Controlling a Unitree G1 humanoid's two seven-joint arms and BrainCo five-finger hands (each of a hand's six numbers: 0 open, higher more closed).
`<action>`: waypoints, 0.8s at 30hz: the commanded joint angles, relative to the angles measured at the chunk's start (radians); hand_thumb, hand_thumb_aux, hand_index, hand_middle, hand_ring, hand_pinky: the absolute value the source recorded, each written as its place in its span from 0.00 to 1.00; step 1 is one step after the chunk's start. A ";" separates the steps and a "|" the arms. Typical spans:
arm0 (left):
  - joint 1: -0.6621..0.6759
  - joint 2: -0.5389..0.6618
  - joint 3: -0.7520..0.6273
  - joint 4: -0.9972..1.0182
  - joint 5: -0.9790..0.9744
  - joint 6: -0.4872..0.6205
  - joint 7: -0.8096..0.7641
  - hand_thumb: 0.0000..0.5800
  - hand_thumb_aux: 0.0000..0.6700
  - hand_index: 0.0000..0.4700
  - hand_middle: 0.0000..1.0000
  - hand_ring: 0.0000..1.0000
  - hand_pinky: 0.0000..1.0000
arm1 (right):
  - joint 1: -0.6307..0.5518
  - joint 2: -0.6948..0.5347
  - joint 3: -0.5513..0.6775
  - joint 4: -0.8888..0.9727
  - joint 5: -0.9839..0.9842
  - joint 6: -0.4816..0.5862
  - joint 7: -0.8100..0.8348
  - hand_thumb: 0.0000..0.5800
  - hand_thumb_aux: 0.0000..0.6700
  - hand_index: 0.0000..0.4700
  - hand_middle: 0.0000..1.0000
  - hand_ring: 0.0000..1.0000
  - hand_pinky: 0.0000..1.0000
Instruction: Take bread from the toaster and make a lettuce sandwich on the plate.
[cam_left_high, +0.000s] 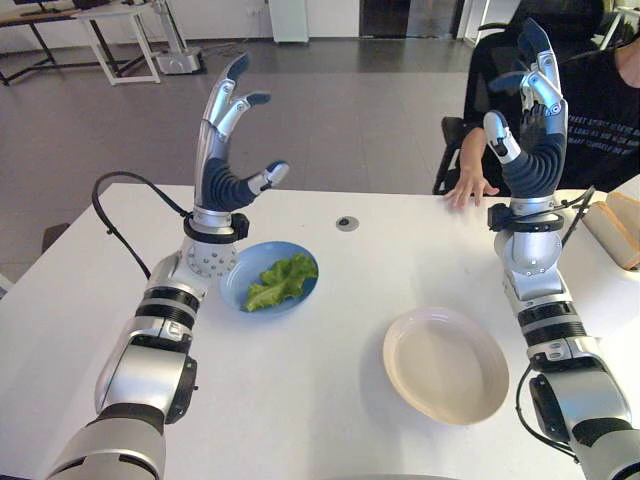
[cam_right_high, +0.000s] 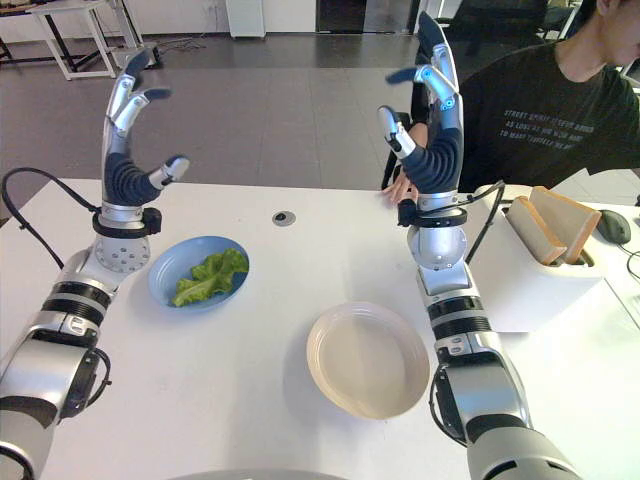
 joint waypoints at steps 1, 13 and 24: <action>-0.037 -0.073 0.033 0.078 -0.274 -0.099 -0.228 1.00 1.00 1.00 0.00 0.00 0.00 | -0.016 0.064 -0.050 0.009 0.226 0.043 0.230 1.00 1.00 1.00 0.00 0.00 0.00; -0.065 -0.308 0.389 0.122 -0.967 0.441 -0.951 0.00 0.00 0.00 0.00 0.00 0.00 | -0.006 0.164 -0.182 0.095 0.273 0.263 0.379 0.00 0.00 0.00 0.00 0.00 0.00; 0.120 -0.138 0.304 -0.015 -0.440 0.406 -0.822 0.00 0.00 0.00 0.00 0.00 0.00 | 0.064 -0.290 -0.215 0.064 -0.583 0.474 -0.219 0.00 0.00 0.00 0.00 0.00 0.00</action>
